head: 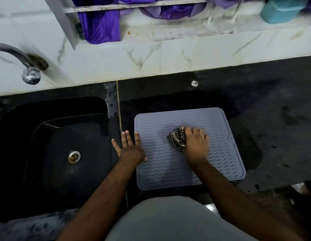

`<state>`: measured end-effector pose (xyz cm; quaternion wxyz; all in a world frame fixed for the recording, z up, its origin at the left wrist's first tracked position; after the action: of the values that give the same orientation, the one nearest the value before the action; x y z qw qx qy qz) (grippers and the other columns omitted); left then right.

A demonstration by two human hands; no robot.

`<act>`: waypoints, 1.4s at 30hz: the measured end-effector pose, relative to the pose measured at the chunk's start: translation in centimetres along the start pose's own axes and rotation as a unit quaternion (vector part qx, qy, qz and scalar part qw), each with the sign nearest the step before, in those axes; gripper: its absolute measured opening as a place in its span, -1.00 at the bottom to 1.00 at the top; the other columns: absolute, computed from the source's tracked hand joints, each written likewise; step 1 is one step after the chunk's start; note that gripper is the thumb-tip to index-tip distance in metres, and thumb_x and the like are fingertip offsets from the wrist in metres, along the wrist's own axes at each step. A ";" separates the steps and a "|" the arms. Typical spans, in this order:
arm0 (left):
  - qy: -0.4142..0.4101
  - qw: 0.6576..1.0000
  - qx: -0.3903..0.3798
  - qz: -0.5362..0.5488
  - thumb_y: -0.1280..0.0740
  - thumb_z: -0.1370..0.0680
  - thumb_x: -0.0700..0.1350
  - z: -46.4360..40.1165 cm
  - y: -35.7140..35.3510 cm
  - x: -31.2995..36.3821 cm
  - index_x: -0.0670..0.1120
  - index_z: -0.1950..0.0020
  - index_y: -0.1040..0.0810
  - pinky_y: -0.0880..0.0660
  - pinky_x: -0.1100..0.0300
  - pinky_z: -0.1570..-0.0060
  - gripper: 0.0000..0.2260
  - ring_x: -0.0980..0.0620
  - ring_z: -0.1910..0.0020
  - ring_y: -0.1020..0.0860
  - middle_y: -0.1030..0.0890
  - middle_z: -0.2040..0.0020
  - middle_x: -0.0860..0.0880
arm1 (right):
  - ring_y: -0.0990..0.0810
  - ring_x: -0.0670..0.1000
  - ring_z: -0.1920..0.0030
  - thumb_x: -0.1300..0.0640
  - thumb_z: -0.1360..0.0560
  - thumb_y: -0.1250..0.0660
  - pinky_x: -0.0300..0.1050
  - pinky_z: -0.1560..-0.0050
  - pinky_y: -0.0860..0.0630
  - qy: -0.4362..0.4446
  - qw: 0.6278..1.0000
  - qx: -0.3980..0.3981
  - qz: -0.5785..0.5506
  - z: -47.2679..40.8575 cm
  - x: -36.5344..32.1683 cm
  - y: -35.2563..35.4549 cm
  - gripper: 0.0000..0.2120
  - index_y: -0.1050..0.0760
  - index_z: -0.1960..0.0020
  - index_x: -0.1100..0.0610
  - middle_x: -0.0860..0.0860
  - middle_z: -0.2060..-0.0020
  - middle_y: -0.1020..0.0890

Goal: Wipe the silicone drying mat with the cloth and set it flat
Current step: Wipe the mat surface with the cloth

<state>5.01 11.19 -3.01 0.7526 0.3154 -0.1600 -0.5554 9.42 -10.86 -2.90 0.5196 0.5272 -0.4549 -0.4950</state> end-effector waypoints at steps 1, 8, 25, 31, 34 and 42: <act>-0.003 1.000 0.001 -0.002 -0.35 -0.52 0.29 0.0 0.1 0.0 -0.03 -0.56 0.47 0.37 -0.45 -0.38 0.07 -0.19 -0.51 0.49 0.47 -0.54 -0.21 | -0.46 0.16 -0.15 0.28 -0.44 -0.28 0.10 -0.12 -0.39 -0.004 1.000 0.003 -0.005 0.0 0.4 0.0 -0.56 -0.35 -0.30 0.08 0.10 -0.09 -0.57; -0.135 0.986 0.099 0.002 -0.39 -0.54 0.19 0.0 -0.1 0.7 -0.12 -0.59 0.39 0.32 -0.24 -0.50 0.05 -0.14 -0.53 0.45 0.47 -0.56 -0.13 | -0.45 0.16 -0.21 0.32 -0.46 -0.22 0.03 -0.26 -0.38 0.050 0.991 -0.006 -0.124 -0.9 0.6 -1.3 -0.58 -0.34 -0.30 0.16 0.14 -0.19 -0.48; -0.309 0.915 0.215 0.141 -0.44 -0.31 0.45 -2.3 -1.1 2.3 0.04 -0.65 -0.08 -0.10 0.04 -0.54 0.06 0.01 -0.59 -0.12 -0.11 -0.64 0.04 | -0.42 0.18 -0.23 0.16 -0.42 -0.42 0.11 -0.21 -0.48 0.094 0.968 -0.110 -0.205 -1.0 -0.5 -0.8 -0.38 -0.30 -0.41 -0.13 0.03 -0.30 -0.42; -0.326 0.821 0.107 0.456 -0.63 -0.22 0.26 -3.0 -1.5 -0.9 0.00 -0.62 -0.09 -0.34 0.18 -0.44 0.13 0.14 -0.50 -0.33 -0.33 -0.53 0.05 | -0.45 0.11 -0.21 0.14 -0.43 -0.42 0.06 -0.25 -0.43 0.236 0.927 -0.138 -0.257 -0.8 -6.6 -0.4 -0.46 -0.39 -0.38 -0.04 0.05 -0.26 -0.48; -0.324 0.806 0.076 0.489 -0.68 -0.15 0.21 -3.0 -1.6 -1.5 -0.01 -0.63 0.07 -0.35 0.30 -0.37 0.28 0.23 -0.49 -0.31 -0.30 -0.53 0.07 | -0.40 0.14 -0.20 0.12 -0.49 -0.33 0.06 -0.26 -0.36 0.293 0.923 -0.129 -0.213 -0.2 -9.0 -1.2 -0.56 -0.45 -0.37 0.01 0.06 -0.32 -0.47; -0.337 0.852 0.097 0.389 -0.65 -0.03 0.35 -2.9 -0.6 -1.1 -0.07 -0.64 0.07 -0.19 0.20 -0.52 0.40 0.17 -0.57 -0.15 -0.18 -0.58 0.08 | -0.35 0.11 -0.12 -0.01 -0.51 -0.32 0.03 -0.17 -0.40 0.320 0.927 -0.127 -0.152 -0.9 -9.3 -1.8 -0.68 -0.53 -0.26 -0.07 -0.05 -0.28 -0.48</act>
<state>5.91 12.98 -5.51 0.7730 0.0924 -0.5658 -0.2715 9.35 -1.48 -4.28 0.6185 0.6501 -0.1126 -0.4268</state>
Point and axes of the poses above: each hand's wrist, its own z-axis away from the middle knuckle, its own y-axis out of the back of the hand, x = y × z, the point moved 2 cm from there along -z, towards the middle knuckle
